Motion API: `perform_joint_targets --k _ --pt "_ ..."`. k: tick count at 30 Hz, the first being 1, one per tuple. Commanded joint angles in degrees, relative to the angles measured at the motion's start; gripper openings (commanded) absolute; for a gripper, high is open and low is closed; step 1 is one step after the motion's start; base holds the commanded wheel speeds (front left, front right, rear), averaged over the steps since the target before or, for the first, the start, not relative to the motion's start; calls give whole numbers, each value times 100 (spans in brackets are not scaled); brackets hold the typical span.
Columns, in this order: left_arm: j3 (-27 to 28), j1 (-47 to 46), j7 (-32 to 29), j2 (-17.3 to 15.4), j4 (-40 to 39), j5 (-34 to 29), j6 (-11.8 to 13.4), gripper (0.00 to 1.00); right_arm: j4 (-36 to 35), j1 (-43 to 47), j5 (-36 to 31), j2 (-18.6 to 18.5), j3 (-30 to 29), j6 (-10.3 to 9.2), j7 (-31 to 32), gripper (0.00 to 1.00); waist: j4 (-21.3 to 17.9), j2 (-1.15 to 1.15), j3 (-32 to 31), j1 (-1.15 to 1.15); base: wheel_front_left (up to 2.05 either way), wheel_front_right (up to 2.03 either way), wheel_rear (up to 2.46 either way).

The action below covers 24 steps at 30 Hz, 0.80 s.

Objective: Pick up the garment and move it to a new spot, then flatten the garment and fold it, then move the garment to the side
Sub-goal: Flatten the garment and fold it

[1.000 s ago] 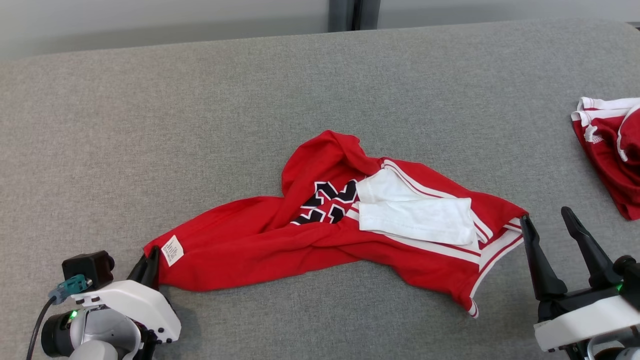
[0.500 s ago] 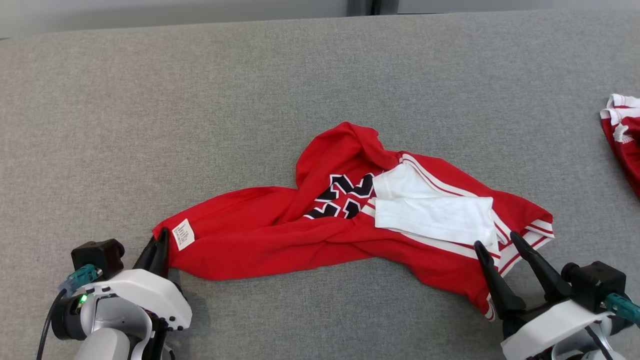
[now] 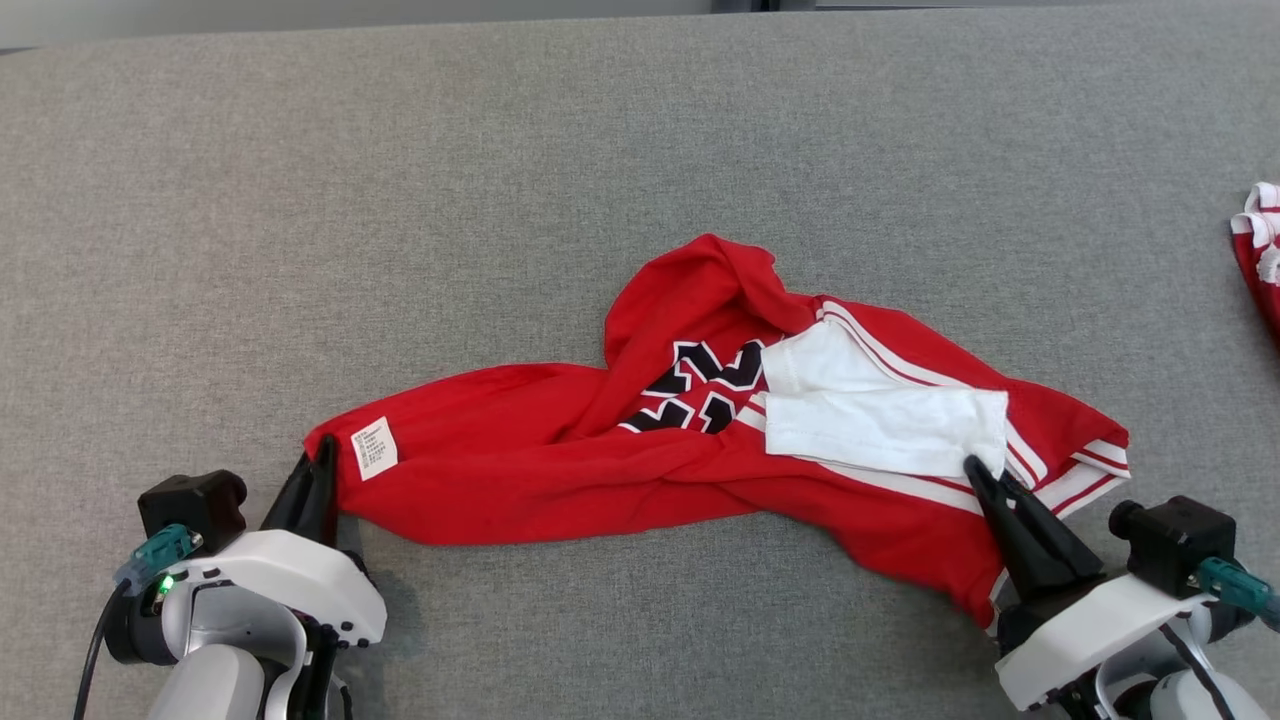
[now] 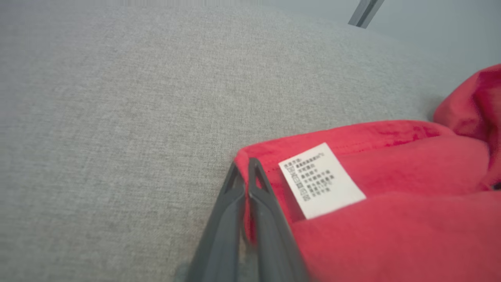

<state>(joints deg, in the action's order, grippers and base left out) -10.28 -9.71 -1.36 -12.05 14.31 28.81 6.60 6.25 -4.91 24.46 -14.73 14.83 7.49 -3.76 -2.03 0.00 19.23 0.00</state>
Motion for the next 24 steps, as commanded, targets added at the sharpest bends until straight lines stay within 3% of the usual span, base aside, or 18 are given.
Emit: perform_joint_targets --k 1,13,20,24 --pt "29 -101 109 -34 -31 -35 -4 0 -30 -85 21 -65 -62 1 -74 0 -5 0 -10 0 0 0 0" --pt "36 -179 549 -98 -666 -242 138 0 -475 -210 -205 -200 -516 1 -232 0 -81 0 -209 0 0 0 0" --pt "100 -392 796 -152 -1566 -464 312 0 -1020 -535 -334 -385 -826 1 -293 0 -127 0 -480 0 0 0 0" --pt "134 -813 757 -291 -2288 -594 329 0 -1428 -1044 -439 -670 -1104 1 -215 0 -153 0 -827 0 0 0 0"
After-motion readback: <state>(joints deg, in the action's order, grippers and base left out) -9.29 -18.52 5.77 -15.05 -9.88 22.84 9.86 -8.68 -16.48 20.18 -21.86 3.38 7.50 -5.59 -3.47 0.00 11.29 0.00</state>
